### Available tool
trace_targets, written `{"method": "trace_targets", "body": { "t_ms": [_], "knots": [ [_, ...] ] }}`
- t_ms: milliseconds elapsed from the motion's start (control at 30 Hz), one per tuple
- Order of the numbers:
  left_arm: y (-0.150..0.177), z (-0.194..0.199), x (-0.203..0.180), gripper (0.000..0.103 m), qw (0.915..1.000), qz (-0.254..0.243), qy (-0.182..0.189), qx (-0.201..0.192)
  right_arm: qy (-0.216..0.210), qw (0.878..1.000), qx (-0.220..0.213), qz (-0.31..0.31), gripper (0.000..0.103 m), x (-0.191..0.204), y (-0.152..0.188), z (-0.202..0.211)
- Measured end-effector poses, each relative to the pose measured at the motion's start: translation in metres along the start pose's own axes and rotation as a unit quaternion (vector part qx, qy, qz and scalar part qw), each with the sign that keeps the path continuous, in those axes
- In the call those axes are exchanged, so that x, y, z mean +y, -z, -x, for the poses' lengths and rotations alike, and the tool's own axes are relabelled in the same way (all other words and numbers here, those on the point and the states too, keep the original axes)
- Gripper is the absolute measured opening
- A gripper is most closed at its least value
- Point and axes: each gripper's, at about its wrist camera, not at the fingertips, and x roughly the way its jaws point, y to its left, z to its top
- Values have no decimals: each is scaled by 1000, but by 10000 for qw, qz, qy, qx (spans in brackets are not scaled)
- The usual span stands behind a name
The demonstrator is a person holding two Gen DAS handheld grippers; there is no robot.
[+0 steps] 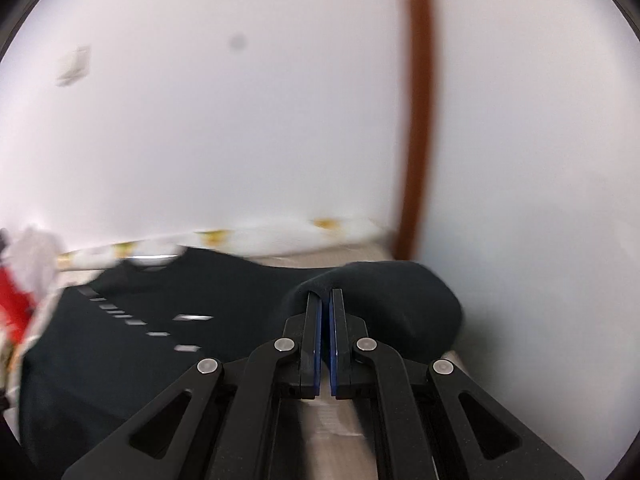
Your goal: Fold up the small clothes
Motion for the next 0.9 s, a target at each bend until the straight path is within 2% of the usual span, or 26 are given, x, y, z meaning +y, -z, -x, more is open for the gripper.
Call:
{"method": "trace_targets", "body": {
  "t_ms": [133, 233, 367, 467, 500, 567, 633, 767, 833, 900],
  "knots": [
    [0, 4, 3, 61, 9999, -54, 2, -86, -645, 9966, 106, 495, 3, 85, 8, -2],
    [1, 3, 7, 61, 10000, -38, 4, -84, -811, 9926, 314, 844, 3, 137, 32, -19],
    [3, -2, 13, 61, 10000, 39, 68, 2, -847, 9886, 663, 1054, 4, 178, 63, -55],
    [4, -10, 10, 61, 9998, -52, 125, 115, -857, 9850, 963, 1147, 4, 195, 87, -77],
    [4, -11, 8, 61, 9998, -103, 134, 130, -912, 9821, 1165, 1162, 7, 197, 96, -84],
    [5, -13, 5, 61, 9996, -200, 154, 145, -964, 9757, 1623, 1116, 20, 192, 111, -92],
    [4, -17, 4, 63, 9994, -211, 200, 168, -964, 9733, 1838, 976, 47, 182, 121, -89],
    [3, -25, 5, 63, 9991, -141, 333, 208, -1282, 9754, 1632, 742, 71, 150, 133, -55],
    [3, -30, 4, 63, 9990, -98, 369, 243, -1290, 9802, 1285, 774, 73, 129, 137, -29],
    [3, -37, 2, 63, 9987, -52, 396, 306, -975, 9880, 913, 780, 74, 100, 136, -11]
  ]
}}
